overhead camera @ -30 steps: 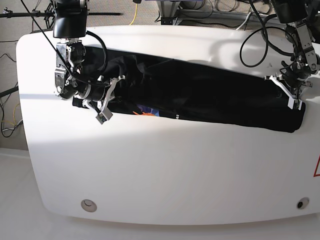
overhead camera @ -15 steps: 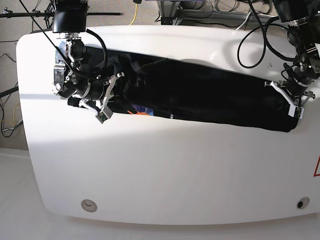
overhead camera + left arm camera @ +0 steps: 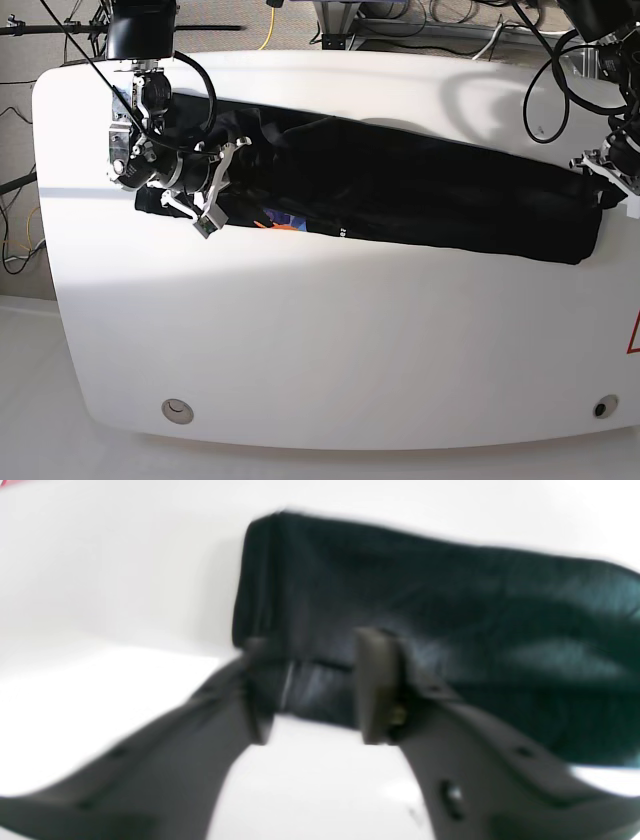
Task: Fold the T-shirt properly
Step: 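Pull the folded strip edge toward the arm bases with both grippers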
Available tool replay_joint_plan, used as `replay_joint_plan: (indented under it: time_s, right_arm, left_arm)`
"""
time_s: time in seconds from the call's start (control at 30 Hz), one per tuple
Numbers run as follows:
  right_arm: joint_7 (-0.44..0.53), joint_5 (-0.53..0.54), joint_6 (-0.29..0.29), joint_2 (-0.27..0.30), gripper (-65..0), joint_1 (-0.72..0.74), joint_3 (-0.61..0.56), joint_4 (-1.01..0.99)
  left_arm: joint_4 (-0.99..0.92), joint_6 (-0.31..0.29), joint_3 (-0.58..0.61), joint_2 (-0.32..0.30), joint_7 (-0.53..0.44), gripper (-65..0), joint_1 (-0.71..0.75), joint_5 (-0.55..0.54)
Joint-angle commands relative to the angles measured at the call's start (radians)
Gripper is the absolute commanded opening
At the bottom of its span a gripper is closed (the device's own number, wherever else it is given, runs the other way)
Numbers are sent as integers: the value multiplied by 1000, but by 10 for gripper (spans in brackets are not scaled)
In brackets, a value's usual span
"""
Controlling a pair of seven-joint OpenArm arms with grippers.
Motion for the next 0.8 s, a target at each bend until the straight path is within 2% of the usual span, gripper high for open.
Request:
replay_joint_plan:
  time_s: [0.0,0.27,0.33,0.6,0.77]
  right_arm:
    - [31,47,9,3,-650,-8,11,35]
    - [22,95,9,3,-650,-36,15,93]
    - [12,86,9,-2,-649,-74,11,189]
    - [-6,39,9,-26,-647,-103,6,288]
    - [-12,27,9,-22,-649,-126,20,312]
  left_arm:
    - [23,-22,-49,-24,-1,-364,-19,-54]
    - [25,-22,-53,-29,-6,-537,-33,-49]
    - [21,-22,-49,-28,-28,-601,-66,-23]
    - [11,25,-35,-35,-38,-642,-120,12]
    - [8,21,-35,-28,-32,-640,-156,34]
